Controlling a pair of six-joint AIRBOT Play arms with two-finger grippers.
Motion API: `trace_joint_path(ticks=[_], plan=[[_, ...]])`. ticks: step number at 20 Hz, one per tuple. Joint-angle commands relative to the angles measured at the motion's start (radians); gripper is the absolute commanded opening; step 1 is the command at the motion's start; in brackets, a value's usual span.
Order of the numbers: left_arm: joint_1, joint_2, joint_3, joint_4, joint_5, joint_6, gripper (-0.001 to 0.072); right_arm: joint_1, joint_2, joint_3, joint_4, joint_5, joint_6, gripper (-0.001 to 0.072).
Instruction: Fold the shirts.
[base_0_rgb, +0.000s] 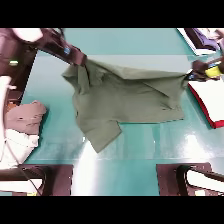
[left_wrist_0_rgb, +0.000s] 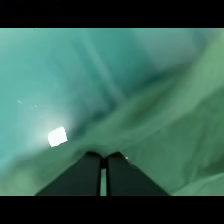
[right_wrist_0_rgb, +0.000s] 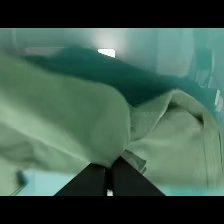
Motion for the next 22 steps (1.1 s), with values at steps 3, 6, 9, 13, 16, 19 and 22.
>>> trace_joint_path(ticks=[3, 6, 9, 13, 16, 19, 22], plan=[[0.008, -0.125, -0.002, 0.14, 0.036, -0.055, 0.0262, 0.049, -0.097, -0.089, -0.046, -0.3, -0.006, 0.0018], [0.076, -0.123, -0.001, 0.136, -0.026, -0.109, 0.0465, 0.016, -0.12, -0.048, -0.045, -0.305, -0.006, 0.012], [0.161, -0.123, -0.001, 0.094, -0.175, -0.131, 0.0465, -0.03, -0.111, 0.007, -0.044, -0.255, -0.006, 0.04], [0.198, -0.096, -0.004, 0.059, -0.251, -0.129, 0.0465, -0.074, -0.041, 0.026, -0.045, -0.166, -0.014, 0.04], [0.198, -0.012, -0.119, -0.006, -0.19, -0.131, 0.0466, -0.077, 0.013, 0.024, -0.045, -0.11, -0.052, 0.0399], [0.198, 0.126, -0.399, -0.028, -0.095, -0.164, 0.0465, -0.073, 0.047, 0.024, -0.043, -0.112, -0.052, 0.0398], [0.198, 0.311, -0.727, -0.102, 0.095, -0.238, 0.0466, -0.073, 0.066, 0.024, -0.043, -0.111, -0.052, 0.0398]])
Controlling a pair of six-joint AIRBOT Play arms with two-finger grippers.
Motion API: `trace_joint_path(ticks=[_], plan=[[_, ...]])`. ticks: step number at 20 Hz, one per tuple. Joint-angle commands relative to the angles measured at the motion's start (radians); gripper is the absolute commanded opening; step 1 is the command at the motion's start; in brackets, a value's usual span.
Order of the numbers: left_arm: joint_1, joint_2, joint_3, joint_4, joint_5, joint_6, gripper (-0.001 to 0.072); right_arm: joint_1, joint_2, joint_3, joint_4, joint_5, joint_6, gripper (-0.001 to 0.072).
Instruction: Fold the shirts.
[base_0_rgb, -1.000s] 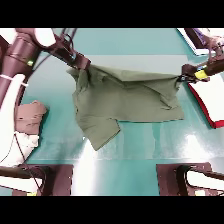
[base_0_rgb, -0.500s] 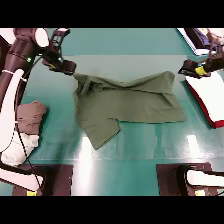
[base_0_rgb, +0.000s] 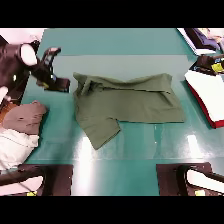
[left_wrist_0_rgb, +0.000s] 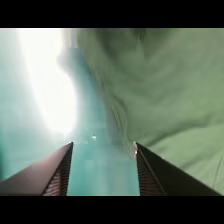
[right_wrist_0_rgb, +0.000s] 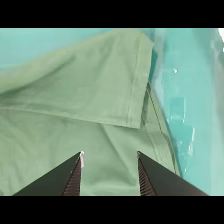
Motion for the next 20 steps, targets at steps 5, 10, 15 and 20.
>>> trace_joint_path(ticks=[5, 10, 15, 20], plan=[[0.001, 0.241, -0.579, -0.195, 0.318, -0.085, 0.0466, 0.0, 0.024, 0.001, 0.008, 0.049, -0.005, 0.0398], [0.001, 0.24, -0.67, -0.312, 0.49, -0.071, 0.0466, 0.02, 0.025, 0.001, 0.007, 0.084, -0.005, 0.0398], [-0.053, 0.175, -0.671, -0.33, 0.508, -0.047, 0.0465, 0.08, 0.024, 0.001, 0.005, 0.078, -0.005, 0.0398], [-0.063, 0.156, -0.67, -0.351, 0.522, -0.047, 0.0185, 0.095, 0.024, 0.001, 0.003, 0.088, -0.005, 0.0397]])
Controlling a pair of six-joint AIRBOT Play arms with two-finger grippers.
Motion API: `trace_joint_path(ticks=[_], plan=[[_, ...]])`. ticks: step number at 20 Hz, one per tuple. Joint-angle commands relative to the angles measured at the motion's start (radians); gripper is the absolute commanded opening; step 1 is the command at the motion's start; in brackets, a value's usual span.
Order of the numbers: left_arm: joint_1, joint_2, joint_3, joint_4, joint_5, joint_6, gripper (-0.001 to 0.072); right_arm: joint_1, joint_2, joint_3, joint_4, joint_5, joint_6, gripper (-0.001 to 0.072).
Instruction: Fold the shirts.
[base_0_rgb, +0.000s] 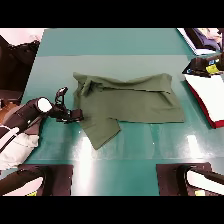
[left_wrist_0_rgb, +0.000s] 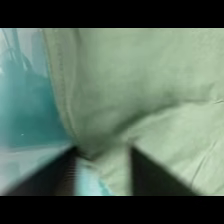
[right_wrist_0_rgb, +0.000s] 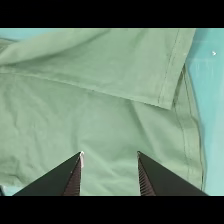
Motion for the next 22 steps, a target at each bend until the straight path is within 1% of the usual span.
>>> trace_joint_path(ticks=[1, 3, 5, 8, 10, 12, 15, 19, 22], plan=[[-0.007, -0.01, 0.0, -0.016, 0.013, 0.003, 0.0026, 0.007, 0.001, 0.001, -0.011, 0.021, 0.0, 0.0397], [-0.004, -0.009, 0.03, 0.006, -0.011, 0.006, 0.0026, 0.007, 0.001, -0.005, -0.065, 0.061, -0.012, 0.0397], [-0.004, -0.005, 0.1, 0.092, -0.068, 0.006, 0.0026, 0.002, 0.014, -0.062, -0.116, 0.086, -0.023, 0.0397], [-0.004, -0.005, 0.216, 0.236, -0.177, 0.006, 0.0027, -0.054, 0.055, -0.255, -0.121, 0.068, -0.041, 0.0397], [-0.004, -0.005, 0.272, 0.305, -0.22, 0.005, 0.0027, -0.117, 0.069, -0.389, -0.117, 0.067, -0.064, 0.0398], [-0.004, -0.005, 0.293, 0.298, -0.222, 0.002, 0.0027, -0.174, 0.069, -0.499, -0.114, 0.068, -0.088, 0.0398], [-0.004, -0.005, 0.293, 0.264, -0.219, 0.002, 0.0027, -0.224, 0.069, -0.621, -0.099, 0.004, -0.095, 0.0398], [-0.004, -0.005, 0.293, 0.264, -0.22, 0.002, 0.0027, -0.225, 0.069, -0.725, -0.02, -0.1, -0.124, 0.0398], [-0.004, -0.005, 0.293, 0.257, -0.227, 0.002, 0.0027, -0.225, 0.069, -0.764, -0.016, -0.163, -0.123, 0.0398]])
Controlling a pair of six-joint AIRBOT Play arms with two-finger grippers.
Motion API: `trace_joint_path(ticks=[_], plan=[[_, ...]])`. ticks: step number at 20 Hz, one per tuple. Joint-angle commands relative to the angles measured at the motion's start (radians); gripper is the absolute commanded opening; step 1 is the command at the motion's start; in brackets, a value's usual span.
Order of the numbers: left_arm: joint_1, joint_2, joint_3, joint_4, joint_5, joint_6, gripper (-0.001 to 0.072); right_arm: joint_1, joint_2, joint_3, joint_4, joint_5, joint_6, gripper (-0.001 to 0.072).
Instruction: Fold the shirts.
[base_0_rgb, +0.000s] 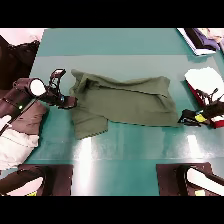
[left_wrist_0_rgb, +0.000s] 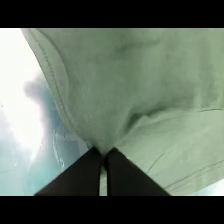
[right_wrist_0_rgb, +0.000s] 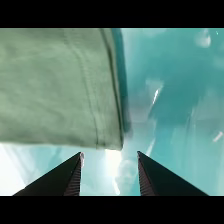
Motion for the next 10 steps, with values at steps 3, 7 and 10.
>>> trace_joint_path(ticks=[3, 7, 10], plan=[[0.001, 0.0, 0.003, -0.008, -0.006, -0.002, 0.0027, -0.002, -0.01, -0.058, 0.064, -0.098, -0.009, 0.0381], [0.0, 0.0, 0.003, -0.017, -0.01, -0.001, 0.0027, 0.029, -0.061, -0.058, 0.073, -0.094, -0.009, 0.0361], [0.0, 0.0, 0.003, -0.021, -0.011, -0.001, 0.0027, 0.082, -0.061, -0.057, 0.068, -0.117, -0.011, 0.0092]])
